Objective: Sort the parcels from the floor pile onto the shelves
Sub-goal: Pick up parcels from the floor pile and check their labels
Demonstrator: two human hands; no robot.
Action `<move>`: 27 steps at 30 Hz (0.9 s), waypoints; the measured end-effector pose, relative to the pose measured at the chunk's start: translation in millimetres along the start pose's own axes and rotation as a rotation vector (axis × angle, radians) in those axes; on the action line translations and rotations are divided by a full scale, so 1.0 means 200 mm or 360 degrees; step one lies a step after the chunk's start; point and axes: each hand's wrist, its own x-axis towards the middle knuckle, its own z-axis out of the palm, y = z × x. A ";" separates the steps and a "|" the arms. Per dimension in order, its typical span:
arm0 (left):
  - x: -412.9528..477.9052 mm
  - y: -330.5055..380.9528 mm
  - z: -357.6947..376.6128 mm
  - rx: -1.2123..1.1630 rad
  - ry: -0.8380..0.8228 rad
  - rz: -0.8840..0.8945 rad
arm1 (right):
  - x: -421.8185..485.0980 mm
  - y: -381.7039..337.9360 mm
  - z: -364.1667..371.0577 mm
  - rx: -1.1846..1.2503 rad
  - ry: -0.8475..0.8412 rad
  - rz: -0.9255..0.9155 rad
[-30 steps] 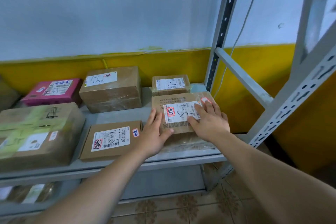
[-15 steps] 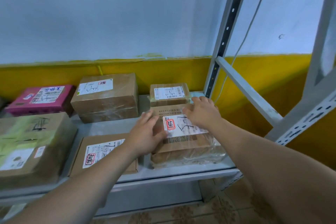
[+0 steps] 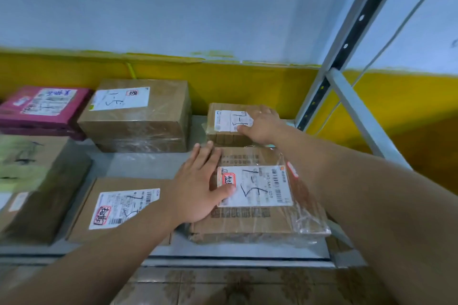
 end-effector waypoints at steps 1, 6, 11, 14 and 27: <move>0.00 0.00 0.00 -0.0013 -0.0005 -0.0004 | 0.03 0.01 0.02 0.0005 -0.0048 -0.0009; -0.01 0.01 -0.01 -0.0027 -0.0021 -0.0021 | 0.09 0.03 0.03 0.0005 -0.0134 -0.0015; -0.02 0.00 -0.01 -0.0005 -0.0025 -0.0028 | 0.13 0.03 0.01 -0.0038 -0.0095 -0.0026; -0.02 0.01 -0.01 -0.0008 -0.0033 -0.0036 | 0.15 0.02 0.00 -0.0062 -0.0061 -0.0018; -0.01 0.01 -0.02 -0.0208 -0.0030 0.0004 | -0.26 0.06 -0.07 -0.0053 0.0234 0.0152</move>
